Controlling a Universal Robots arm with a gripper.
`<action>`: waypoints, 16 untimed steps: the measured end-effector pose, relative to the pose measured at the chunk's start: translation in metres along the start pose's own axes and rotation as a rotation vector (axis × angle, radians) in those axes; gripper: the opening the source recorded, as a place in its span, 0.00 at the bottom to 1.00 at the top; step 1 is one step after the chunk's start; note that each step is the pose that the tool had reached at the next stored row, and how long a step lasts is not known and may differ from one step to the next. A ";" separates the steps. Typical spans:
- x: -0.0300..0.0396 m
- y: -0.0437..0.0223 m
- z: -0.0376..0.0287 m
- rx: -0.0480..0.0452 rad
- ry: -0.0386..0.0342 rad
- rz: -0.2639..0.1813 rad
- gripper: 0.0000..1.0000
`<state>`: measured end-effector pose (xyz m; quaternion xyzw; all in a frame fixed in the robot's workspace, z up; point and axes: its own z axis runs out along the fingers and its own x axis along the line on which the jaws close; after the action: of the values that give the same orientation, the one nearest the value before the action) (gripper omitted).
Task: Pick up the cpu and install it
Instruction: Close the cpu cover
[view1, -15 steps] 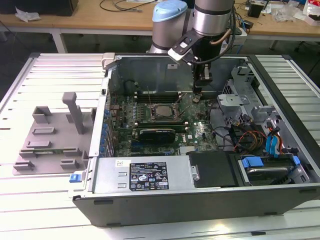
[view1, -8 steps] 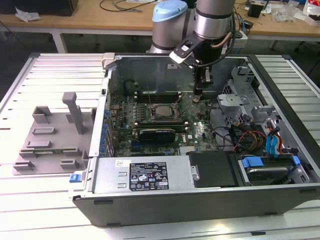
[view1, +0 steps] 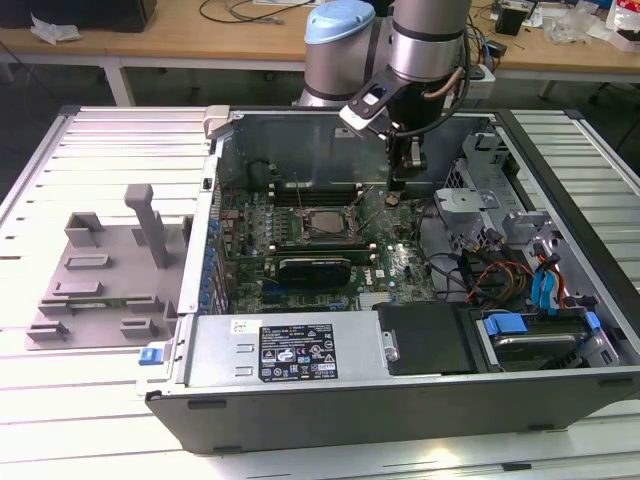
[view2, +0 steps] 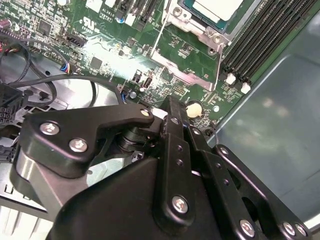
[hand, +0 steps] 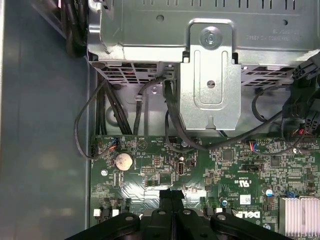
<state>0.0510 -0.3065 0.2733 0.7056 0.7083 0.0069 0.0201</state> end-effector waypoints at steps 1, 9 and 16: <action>0.0000 0.0001 0.0002 -0.0001 0.0002 0.000 0.11; 0.0002 0.0019 0.0071 -0.0001 0.0003 0.000 0.11; 0.0003 0.0019 0.0159 0.0000 0.0000 0.000 0.11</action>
<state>0.0535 -0.3065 0.2575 0.7056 0.7083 0.0069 0.0201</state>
